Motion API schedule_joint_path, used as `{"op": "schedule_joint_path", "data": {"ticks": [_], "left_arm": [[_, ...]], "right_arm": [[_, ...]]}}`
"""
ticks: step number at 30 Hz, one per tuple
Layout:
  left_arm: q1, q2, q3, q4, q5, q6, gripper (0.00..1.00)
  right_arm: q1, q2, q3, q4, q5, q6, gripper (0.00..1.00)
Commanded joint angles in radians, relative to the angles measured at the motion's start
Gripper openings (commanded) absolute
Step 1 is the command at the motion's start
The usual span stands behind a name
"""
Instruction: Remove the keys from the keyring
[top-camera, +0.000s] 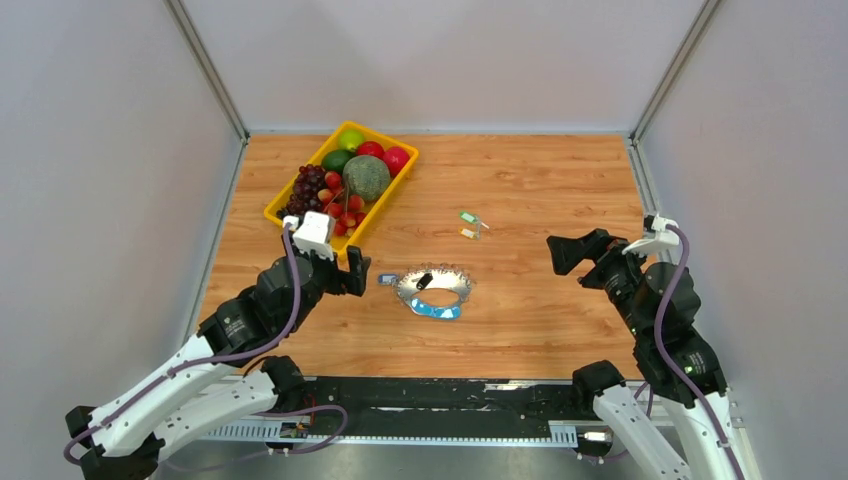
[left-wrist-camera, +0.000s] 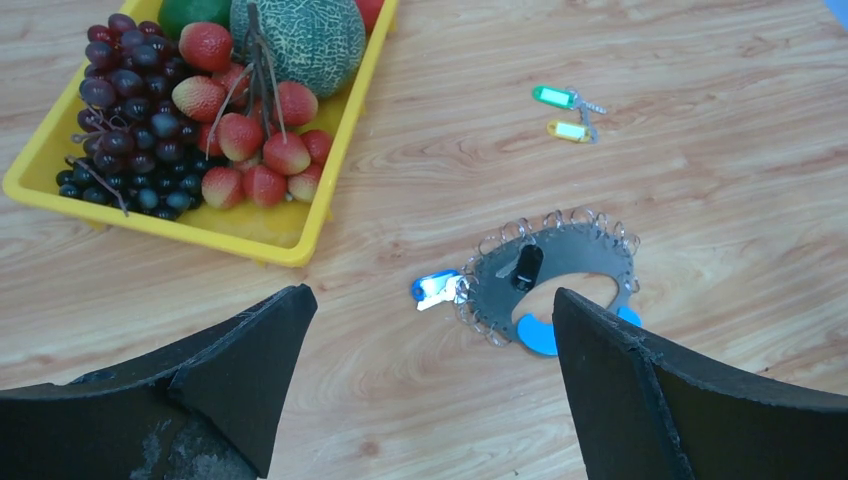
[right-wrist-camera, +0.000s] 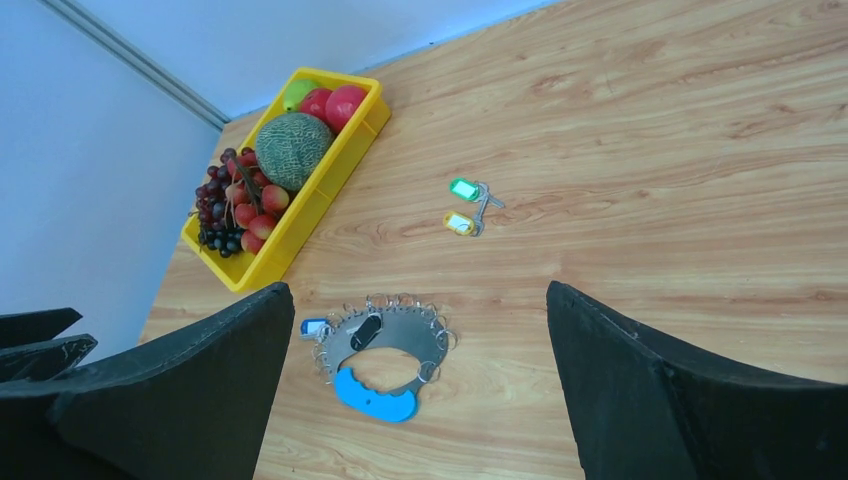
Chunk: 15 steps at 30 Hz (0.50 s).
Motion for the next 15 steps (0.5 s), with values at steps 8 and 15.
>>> {"op": "schedule_joint_path", "data": {"ticks": [8, 15], "left_arm": [[0.0, -0.018, -0.037, 0.036, 0.033, 0.143, 1.0], [0.0, 0.015, -0.036, 0.008, 0.02, 0.153, 1.0]], "right_arm": [[0.001, -0.049, -0.071, 0.044, 0.068, 0.039, 1.0], [0.002, 0.146, -0.065, 0.05, -0.062, -0.015, 0.83]]}}
